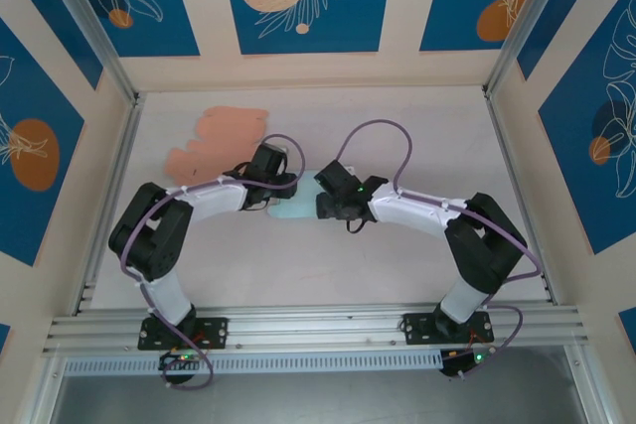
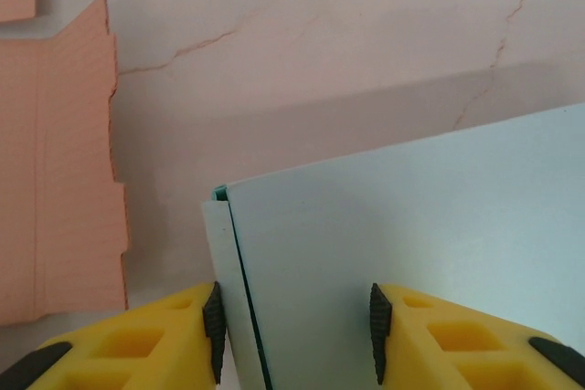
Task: Fold the paper box
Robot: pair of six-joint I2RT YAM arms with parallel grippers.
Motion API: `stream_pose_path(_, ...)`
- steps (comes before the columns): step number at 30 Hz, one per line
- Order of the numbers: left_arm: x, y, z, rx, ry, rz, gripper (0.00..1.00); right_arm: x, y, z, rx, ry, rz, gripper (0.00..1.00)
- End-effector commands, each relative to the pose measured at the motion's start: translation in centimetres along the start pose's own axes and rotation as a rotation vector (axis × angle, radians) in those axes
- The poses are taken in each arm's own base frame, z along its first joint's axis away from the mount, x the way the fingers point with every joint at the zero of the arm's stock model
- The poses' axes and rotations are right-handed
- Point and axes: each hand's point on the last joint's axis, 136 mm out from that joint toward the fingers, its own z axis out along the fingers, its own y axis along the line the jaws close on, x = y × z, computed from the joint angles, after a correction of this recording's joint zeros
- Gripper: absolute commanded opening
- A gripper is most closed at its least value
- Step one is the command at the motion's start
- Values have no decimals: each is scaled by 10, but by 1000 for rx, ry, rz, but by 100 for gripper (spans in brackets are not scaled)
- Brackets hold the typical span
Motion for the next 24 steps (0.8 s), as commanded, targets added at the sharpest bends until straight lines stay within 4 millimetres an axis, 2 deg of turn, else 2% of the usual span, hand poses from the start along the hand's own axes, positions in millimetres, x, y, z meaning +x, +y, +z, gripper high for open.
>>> stream_pose_path(1,43,17,18,-23,177,38,44,-12,9,-25,48,-118,-229,74)
stream_pose_path(5,36,13,21,36,191,13,45,-11,37,-32,67,-220,-473,84)
stream_pose_path(8,23,11,12,93,164,-37,50,-10,49,-32,97,-269,-604,87)
stream_pose_path(10,11,12,0,123,135,-71,53,-11,54,-30,109,-297,-662,87)
stream_pose_path(14,-7,16,-28,166,69,-141,65,-13,60,-23,135,-327,-751,85)
stream_pose_path(18,-13,32,-52,165,6,-231,75,-10,66,-5,165,-313,-826,85)
stream_pose_path(24,-16,53,-78,144,-63,-303,80,-10,74,15,205,-311,-890,85)
